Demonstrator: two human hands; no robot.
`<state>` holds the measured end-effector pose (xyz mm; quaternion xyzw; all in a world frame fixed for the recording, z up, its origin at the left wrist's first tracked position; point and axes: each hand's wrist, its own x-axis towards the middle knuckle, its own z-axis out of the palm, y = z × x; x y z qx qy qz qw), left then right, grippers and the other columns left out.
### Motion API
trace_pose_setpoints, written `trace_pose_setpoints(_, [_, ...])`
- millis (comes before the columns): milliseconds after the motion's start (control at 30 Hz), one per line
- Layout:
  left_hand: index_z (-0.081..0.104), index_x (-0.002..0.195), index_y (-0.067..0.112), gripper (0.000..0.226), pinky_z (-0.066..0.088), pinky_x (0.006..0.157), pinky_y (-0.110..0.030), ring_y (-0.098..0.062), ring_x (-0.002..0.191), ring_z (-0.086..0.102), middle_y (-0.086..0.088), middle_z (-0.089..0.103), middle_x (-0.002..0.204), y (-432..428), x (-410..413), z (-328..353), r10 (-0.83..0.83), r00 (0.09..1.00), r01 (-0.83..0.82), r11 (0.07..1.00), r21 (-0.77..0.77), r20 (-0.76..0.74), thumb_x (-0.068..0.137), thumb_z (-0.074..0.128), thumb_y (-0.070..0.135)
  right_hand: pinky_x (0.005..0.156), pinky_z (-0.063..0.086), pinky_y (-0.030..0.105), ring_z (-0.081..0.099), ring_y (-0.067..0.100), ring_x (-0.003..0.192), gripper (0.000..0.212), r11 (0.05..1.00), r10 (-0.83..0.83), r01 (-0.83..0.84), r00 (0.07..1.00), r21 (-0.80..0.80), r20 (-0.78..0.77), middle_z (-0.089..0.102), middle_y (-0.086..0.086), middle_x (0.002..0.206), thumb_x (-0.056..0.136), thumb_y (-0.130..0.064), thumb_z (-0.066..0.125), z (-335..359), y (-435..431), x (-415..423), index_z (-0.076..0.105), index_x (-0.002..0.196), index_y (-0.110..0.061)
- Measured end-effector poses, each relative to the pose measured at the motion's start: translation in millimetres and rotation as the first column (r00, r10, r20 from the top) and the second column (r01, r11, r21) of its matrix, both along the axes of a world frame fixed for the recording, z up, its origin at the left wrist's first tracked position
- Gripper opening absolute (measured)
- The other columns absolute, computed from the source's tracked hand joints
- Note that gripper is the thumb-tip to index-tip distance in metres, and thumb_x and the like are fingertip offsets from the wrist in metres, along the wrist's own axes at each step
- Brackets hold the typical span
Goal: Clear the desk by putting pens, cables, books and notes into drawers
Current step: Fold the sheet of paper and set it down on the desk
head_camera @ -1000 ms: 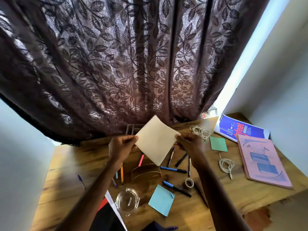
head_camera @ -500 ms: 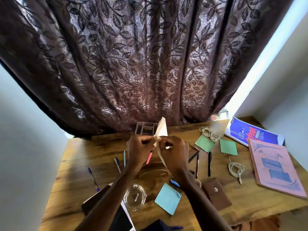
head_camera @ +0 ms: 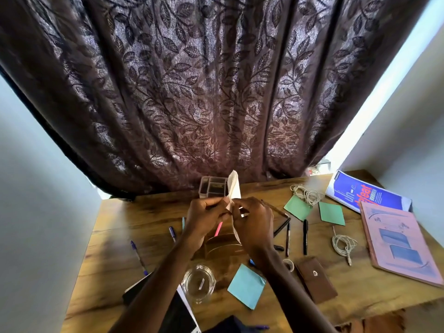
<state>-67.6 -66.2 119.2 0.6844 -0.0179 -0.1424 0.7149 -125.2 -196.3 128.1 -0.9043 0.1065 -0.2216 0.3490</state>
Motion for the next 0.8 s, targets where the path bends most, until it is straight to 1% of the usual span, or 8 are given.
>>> trace_pose_setpoints(167, [0.078, 0.109, 0.016, 0.024, 0.063, 0.069, -0.026, -0.010, 0.088, 0.077, 0.008, 0.080, 0.096, 0.3, -1.2, -3.2, 0.046, 0.994, -0.053, 0.996, 0.066, 0.095, 0.087, 0.078, 0.027, 0.062, 0.051, 0.008, 0.073, 0.008, 0.090, 0.019, 1.000, -0.001, 0.001, 1.000, -0.002, 0.016, 0.075, -0.003, 0.115, 0.093, -0.026, 0.071, -2.4, 5.2, -0.3, 0.076, 0.111, -0.023])
trace_pose_setpoints(300, [0.079, 0.105, 0.015, 0.020, 0.064, 0.074, -0.035, -0.017, 0.090, 0.078, 0.001, 0.080, 0.097, 2.2, 1.5, -5.8, 0.056, 0.997, -0.056, 0.998, -0.003, 0.054, 0.087, 0.079, 0.023, 0.060, 0.055, 0.014, 0.074, 0.010, 0.090, 0.022, 0.999, 0.014, -0.012, 0.999, -0.034, 0.044, 0.075, -0.004, 0.114, 0.092, -0.026, 0.073, -5.7, 9.3, -0.4, 0.075, 0.114, -0.027])
trace_pose_setpoints(400, [0.080, 0.103, 0.017, 0.016, 0.064, 0.076, -0.036, -0.019, 0.089, 0.078, -0.001, 0.080, 0.094, 3.7, 5.1, -6.1, 0.059, 0.998, -0.059, 0.998, -0.011, 0.015, 0.090, 0.076, 0.024, 0.059, 0.060, 0.023, 0.073, 0.013, 0.095, 0.027, 0.996, 0.008, -0.006, 1.000, -0.083, 0.023, 0.071, -0.005, 0.124, 0.091, -0.027, 0.075, -13.2, 12.4, -0.1, 0.072, 0.118, -0.029])
trace_pose_setpoints(467, [0.080, 0.101, 0.017, 0.016, 0.063, 0.072, -0.034, -0.020, 0.087, 0.078, -0.002, 0.080, 0.090, 4.1, 6.6, -4.3, 0.074, 0.997, -0.074, 0.997, -0.005, -0.035, 0.092, 0.073, 0.028, 0.058, 0.059, 0.022, 0.073, 0.013, 0.094, 0.031, 0.993, 0.021, -0.021, 1.000, -0.119, 0.001, 0.067, -0.005, 0.129, 0.089, -0.026, 0.076, -18.5, 13.8, 0.6, 0.071, 0.119, -0.029])
trace_pose_setpoints(533, [0.079, 0.095, 0.020, 0.018, 0.064, 0.071, -0.037, -0.022, 0.084, 0.079, -0.003, 0.080, 0.085, 5.5, 7.8, -1.3, 0.065, 0.998, -0.063, 0.996, 0.066, -0.022, 0.096, 0.067, 0.033, 0.060, 0.056, 0.018, 0.071, 0.008, 0.091, 0.029, 0.989, 0.038, -0.040, 0.999, -0.145, -0.012, 0.066, -0.008, 0.130, 0.090, -0.031, 0.074, -21.3, 14.0, 2.6, 0.071, 0.118, -0.030])
trace_pose_setpoints(633, [0.076, 0.103, 0.014, 0.027, 0.063, 0.079, -0.044, -0.022, 0.083, 0.077, -0.006, 0.079, 0.086, 9.3, 11.4, 3.0, 0.017, 0.989, -0.060, 0.955, 0.292, 0.148, 0.101, 0.056, 0.032, 0.060, 0.055, 0.018, 0.071, 0.003, 0.083, 0.023, 0.989, 0.040, -0.042, 0.999, -0.143, -0.014, 0.072, -0.012, 0.118, 0.089, -0.033, 0.074, -22.3, 10.3, 5.4, 0.072, 0.112, -0.029])
trace_pose_setpoints(733, [0.072, 0.122, 0.013, 0.029, 0.053, 0.073, -0.006, 0.002, 0.089, 0.070, -0.001, 0.077, 0.107, 11.5, 15.4, 9.1, -0.055, 0.940, -0.122, 0.867, 0.484, 0.336, 0.102, 0.053, 0.025, 0.057, 0.057, 0.020, 0.070, 0.001, 0.076, 0.020, 0.991, 0.047, -0.050, 0.999, -0.122, -0.025, 0.076, -0.014, 0.103, 0.086, -0.025, 0.078, -24.7, 2.6, 7.3, 0.075, 0.106, -0.030])
trace_pose_setpoints(800, [0.070, 0.124, 0.012, 0.029, 0.051, 0.070, -0.003, 0.010, 0.081, 0.068, 0.000, 0.077, 0.107, 12.1, 18.9, 12.5, -0.120, 0.913, -0.112, 0.846, 0.521, 0.391, 0.102, 0.054, 0.022, 0.061, 0.060, 0.025, 0.070, 0.000, 0.077, 0.021, 0.989, 0.101, -0.106, 0.993, -0.099, -0.055, 0.077, -0.014, 0.099, 0.086, -0.019, 0.078, -27.7, -2.8, 8.7, 0.076, 0.104, -0.029])
